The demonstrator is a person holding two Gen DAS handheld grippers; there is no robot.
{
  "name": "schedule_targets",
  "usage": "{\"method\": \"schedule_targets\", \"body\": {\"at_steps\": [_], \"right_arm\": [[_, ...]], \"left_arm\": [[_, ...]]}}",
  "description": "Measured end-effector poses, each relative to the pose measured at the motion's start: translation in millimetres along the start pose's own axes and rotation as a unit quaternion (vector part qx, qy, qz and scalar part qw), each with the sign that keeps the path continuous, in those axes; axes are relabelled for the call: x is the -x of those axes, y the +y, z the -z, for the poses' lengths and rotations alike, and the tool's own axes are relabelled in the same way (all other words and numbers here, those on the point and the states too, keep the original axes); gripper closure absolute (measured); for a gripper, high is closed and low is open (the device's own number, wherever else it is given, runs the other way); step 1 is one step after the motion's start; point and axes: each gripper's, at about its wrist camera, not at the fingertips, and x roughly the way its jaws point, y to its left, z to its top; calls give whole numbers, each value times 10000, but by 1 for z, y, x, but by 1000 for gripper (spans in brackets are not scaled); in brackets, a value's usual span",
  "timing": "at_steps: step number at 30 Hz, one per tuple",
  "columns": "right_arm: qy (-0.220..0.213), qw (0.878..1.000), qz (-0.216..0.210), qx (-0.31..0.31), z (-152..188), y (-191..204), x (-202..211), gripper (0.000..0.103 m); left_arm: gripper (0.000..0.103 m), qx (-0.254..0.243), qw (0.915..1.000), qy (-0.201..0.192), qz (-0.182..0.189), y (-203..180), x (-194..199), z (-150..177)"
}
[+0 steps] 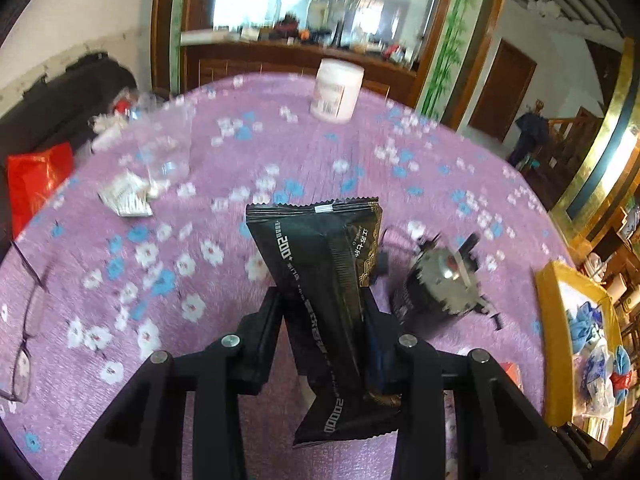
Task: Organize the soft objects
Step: 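Lift both items and carry them over the tray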
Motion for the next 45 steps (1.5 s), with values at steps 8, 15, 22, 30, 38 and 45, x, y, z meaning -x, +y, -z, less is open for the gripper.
{"method": "schedule_targets", "body": {"at_steps": [8,15,22,30,38,45], "right_arm": [[-125,9994,324,-79,-2,-2,6,58],[-209,9976,657,-45,-3,3,17,58],[-206,9970,745,-63,-2,7,22,58],[-263,9963,815,-54,-3,9,30,58],[-419,9954,855,-141,-5,4,50,58],[-579,9939,844,-413,-5,-14,74,58]], "left_arm": [[67,-412,9977,-523,161,-19,23,3],[67,-464,9964,-629,335,-23,30,2],[67,-569,9947,-702,482,-28,37,5],[67,-672,9930,-757,608,-32,40,7],[67,-908,9898,-794,753,-44,44,12],[67,-1250,9847,-767,943,-66,58,20]]}}
